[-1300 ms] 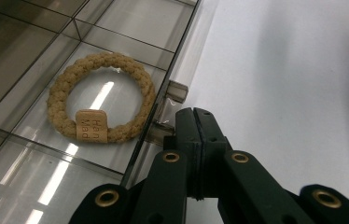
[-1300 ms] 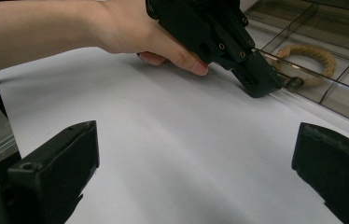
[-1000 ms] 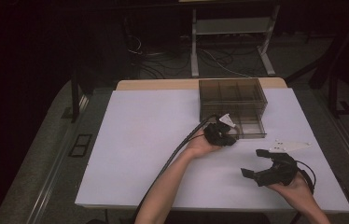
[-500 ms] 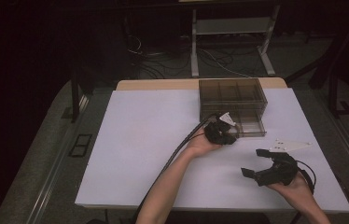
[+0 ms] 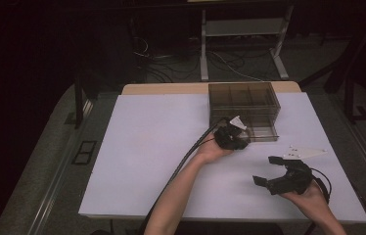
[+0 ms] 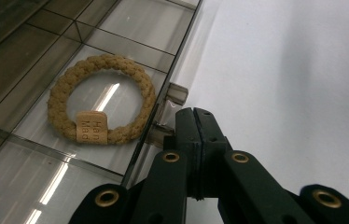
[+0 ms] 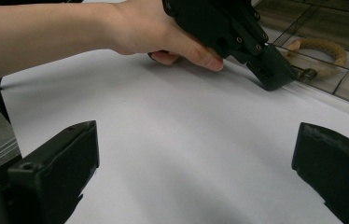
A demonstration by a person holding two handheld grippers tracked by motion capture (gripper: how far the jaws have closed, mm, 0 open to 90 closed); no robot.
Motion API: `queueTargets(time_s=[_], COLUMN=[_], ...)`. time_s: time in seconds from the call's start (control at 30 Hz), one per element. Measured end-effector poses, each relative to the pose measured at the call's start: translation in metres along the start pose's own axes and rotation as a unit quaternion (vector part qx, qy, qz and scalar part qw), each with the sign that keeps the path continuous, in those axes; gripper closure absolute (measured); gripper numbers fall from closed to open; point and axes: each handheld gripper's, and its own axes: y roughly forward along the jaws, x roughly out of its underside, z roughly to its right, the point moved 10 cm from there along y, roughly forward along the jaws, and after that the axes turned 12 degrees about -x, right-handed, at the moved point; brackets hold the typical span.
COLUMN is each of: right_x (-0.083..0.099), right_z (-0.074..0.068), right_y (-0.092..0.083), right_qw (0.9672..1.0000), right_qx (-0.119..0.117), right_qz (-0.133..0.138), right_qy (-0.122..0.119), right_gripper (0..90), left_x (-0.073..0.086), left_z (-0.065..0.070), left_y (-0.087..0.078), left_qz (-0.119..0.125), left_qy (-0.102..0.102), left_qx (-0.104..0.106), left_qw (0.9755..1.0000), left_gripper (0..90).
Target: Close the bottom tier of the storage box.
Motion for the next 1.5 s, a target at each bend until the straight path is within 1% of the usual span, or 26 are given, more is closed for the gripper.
queueTargets(time_s=[0.13, 0.17, 0.2, 0.23, 0.27, 0.3, 0.33, 0.4, 0.43, 0.47, 0.5, 0.53, 0.57, 0.6, 0.63, 0.67, 0.73, 0.77, 0.9, 1.0, 1.03, 1.07, 1.17, 1.33, 1.4, 1.5], right_x=[0.0, 0.0, 0.0, 0.0, 0.0, 0.0, 0.0, -0.001, -0.001, -0.001, -0.001, 0.0, 0.0, 0.0, 0.0, 0.0, 0.0, 0.0, 0.0, 0.0, 0.0, 0.0, 0.0, -0.001, -0.001, -0.001], right_z=[0.0, 0.0, 0.0, 0.0, 0.0, 0.0, 0.0, 0.0, 0.0, 0.0, 0.0, 0.0, 0.0, -0.001, -0.001, -0.001, -0.001, -0.001, -0.001, -0.001, -0.001, -0.001, -0.002, -0.002, -0.002, -0.002], right_y=[0.0, 0.0, 0.0, 0.0, 0.0, 0.0, 0.0, 0.0, 0.0, 0.0, 0.0, 0.0, 0.0, 0.0, 0.001, 0.001, 0.001, 0.001, 0.001, 0.001, 0.001, 0.001, 0.001, 0.001, 0.001, 0.002], right_qw=[1.0, 1.0, 1.0, 1.0, 1.0, 1.0, 1.0, 1.0, 1.0, 1.0, 1.0, 1.0, 1.0, 1.0, 1.0, 1.0, 1.0, 1.0, 1.0, 1.0, 1.0, 1.0, 1.0, 1.0, 1.0, 1.0], right_qx=[-0.001, 0.0, 0.0, -0.001, -0.001, -0.001, -0.001, -0.001, -0.001, -0.001, -0.002, -0.002, -0.003, -0.003, -0.003, -0.004, -0.004, -0.004, -0.005, -0.006, -0.005, -0.006, -0.006, -0.006, -0.006, -0.007], right_qz=[0.0, -0.001, -0.001, 0.0, 0.0, 0.0, 0.0, 0.002, 0.003, 0.003, 0.003, 0.003, 0.002, 0.002, 0.001, 0.001, 0.001, 0.001, 0.001, 0.002, 0.002, 0.002, 0.002, 0.002, 0.003, 0.003], right_qy=[-0.001, 0.0, 0.0, 0.001, 0.001, 0.001, 0.001, 0.001, 0.002, 0.001, 0.002, 0.002, 0.003, 0.003, 0.002, 0.002, 0.002, 0.002, 0.002, 0.002, 0.002, 0.002, 0.003, 0.003, 0.003, 0.003], right_gripper=[0.1, 0.0, 0.1, 0.1, 0.1, 0.1, 0.1, 0.1, 0.1, 0.1, 0.1, 0.1, 0.1, 0.1, 0.1, 0.1, 0.1, 0.1, 0.1, 0.1, 0.1, 0.0, 0.1, 0.1, 0.1, 0.1], left_x=[0.0, 0.0, -0.001, -0.001, -0.001, 0.0, -0.001, -0.002, -0.001, -0.002, -0.002, -0.002, -0.003, -0.002, -0.003, -0.004, -0.004, -0.005, -0.005, -0.005, -0.004, -0.004, -0.003, -0.004, -0.004, -0.005], left_z=[-0.002, -0.003, -0.003, -0.004, -0.006, -0.007, -0.007, -0.009, -0.011, -0.011, -0.012, -0.014, -0.014, -0.016, -0.016, -0.017, -0.018, -0.018, -0.021, -0.021, -0.022, -0.022, -0.026, -0.027, -0.029, -0.031], left_y=[0.001, 0.001, 0.001, 0.001, 0.001, 0.001, 0.002, 0.002, 0.002, 0.002, 0.003, 0.003, 0.003, 0.003, 0.003, 0.003, 0.004, 0.004, 0.006, 0.007, 0.007, 0.007, 0.008, 0.009, 0.009, 0.01], left_qz=[0.004, 0.006, 0.009, 0.006, 0.004, 0.001, 0.003, 0.005, 0.003, 0.006, 0.009, 0.006, 0.009, 0.006, 0.008, 0.01, 0.006, 0.009, 0.01, 0.011, 0.008, 0.009, 0.01, 0.012, 0.011, 0.014], left_qy=[-0.01, -0.007, -0.015, -0.015, -0.005, -0.001, -0.007, -0.009, -0.006, -0.012, -0.015, -0.013, -0.017, -0.014, -0.019, -0.018, -0.014, -0.019, -0.019, -0.03, -0.025, -0.029, -0.028, -0.035, -0.032, -0.037], left_qx=[0.002, 0.0, -0.002, -0.001, -0.002, -0.005, -0.005, -0.006, -0.007, -0.007, -0.008, -0.008, -0.01, -0.012, -0.012, -0.012, -0.015, -0.016, -0.018, -0.019, -0.019, -0.021, -0.023, -0.028, -0.031, -0.034], left_qw=[0.9999, 1.0, 0.9998, 0.9999, 1.0, 1.0, 1.0, 0.9999, 1.0, 0.9999, 0.9998, 0.9999, 0.9998, 0.9998, 0.9997, 0.9997, 0.9998, 0.9997, 0.9996, 0.9993, 0.9995, 0.9993, 0.9993, 0.9989, 0.999, 0.9987], left_gripper=[88.6, 88.6, 88.6, 88.6, 88.6, 88.6, 88.6, 88.6, 88.6, 88.6, 88.6, 88.6, 88.6, 88.6, 88.6, 88.6, 88.6, 88.6, 88.6, 88.6, 88.6, 88.6, 88.6, 88.6, 88.6, 88.7])
